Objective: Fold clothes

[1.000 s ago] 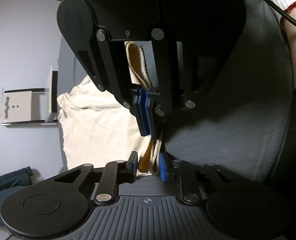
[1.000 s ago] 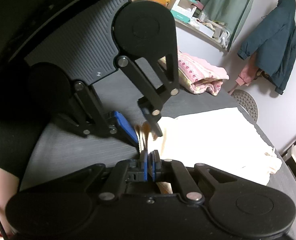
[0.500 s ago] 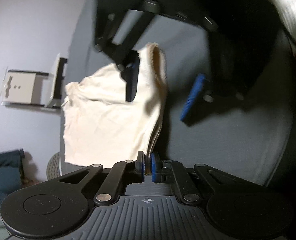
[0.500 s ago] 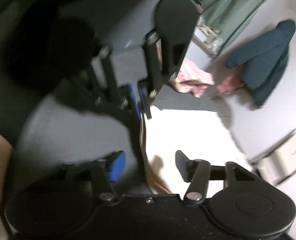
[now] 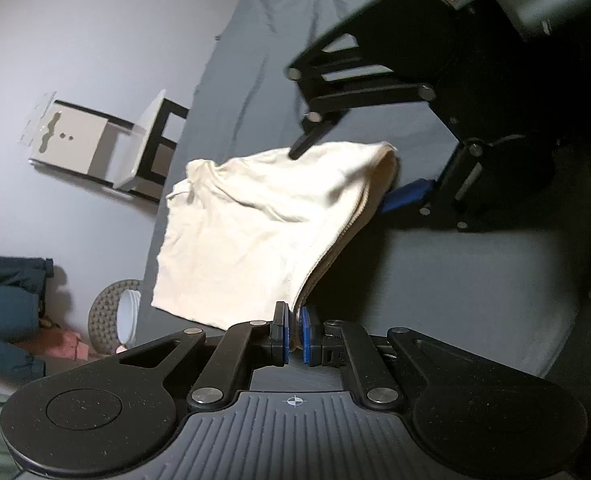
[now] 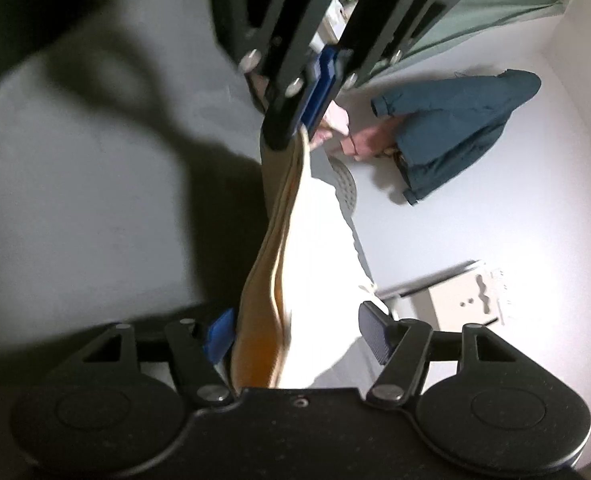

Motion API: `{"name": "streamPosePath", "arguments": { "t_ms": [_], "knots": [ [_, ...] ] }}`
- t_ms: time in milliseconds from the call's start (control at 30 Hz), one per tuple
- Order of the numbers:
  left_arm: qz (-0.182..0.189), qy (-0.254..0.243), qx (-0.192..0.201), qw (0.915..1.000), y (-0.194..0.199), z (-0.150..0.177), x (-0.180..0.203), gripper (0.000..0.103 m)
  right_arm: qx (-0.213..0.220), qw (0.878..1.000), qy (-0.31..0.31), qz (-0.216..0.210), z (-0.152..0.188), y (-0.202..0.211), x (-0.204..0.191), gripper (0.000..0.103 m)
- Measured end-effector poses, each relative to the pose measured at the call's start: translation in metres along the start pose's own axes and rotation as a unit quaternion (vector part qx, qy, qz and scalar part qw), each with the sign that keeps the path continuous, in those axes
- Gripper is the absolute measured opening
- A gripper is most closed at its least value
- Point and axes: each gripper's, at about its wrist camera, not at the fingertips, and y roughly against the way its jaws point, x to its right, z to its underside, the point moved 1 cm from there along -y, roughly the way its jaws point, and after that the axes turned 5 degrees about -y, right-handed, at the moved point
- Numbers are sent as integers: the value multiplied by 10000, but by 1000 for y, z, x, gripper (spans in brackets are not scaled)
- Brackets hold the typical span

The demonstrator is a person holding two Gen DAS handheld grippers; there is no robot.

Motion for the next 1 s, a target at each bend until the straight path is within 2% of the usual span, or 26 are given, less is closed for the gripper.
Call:
{"name": "streamPosePath", "arguments": {
  "t_ms": [167,233,367,433,467,500,700,833,933,1000],
  "knots": [
    [40,361,11,9993,-4,-1,-22,6,-10,9998,-77,189,0,2,3,58],
    [58,455,2,9989,-3,1,-24,6,21,9995,-167,253,0,4,6,49],
    [44,547,-17,9985,-3,4,-27,6,81,9986,-347,381,0,8,12,46],
    [19,510,-22,9987,-2,6,-28,6,100,9989,-389,259,1,12,17,29],
    [12,445,-13,9990,-1,7,-27,6,98,9993,-326,133,1,15,19,13],
    [9,377,-4,9993,1,7,-26,6,95,9996,-258,2,0,19,21,7],
    [-7,-367,33,9993,17,11,-6,6,79,9968,156,-784,-2,41,34,7],
    [150,-805,121,9966,42,10,8,6,68,9905,431,-1304,-4,57,43,7],
    [550,-1014,182,9932,62,8,18,6,59,9835,637,-1692,-5,68,49,7],
    [1053,-1017,199,9890,70,6,25,6,30,9792,654,-1922,-6,70,55,7]
  ]
}}
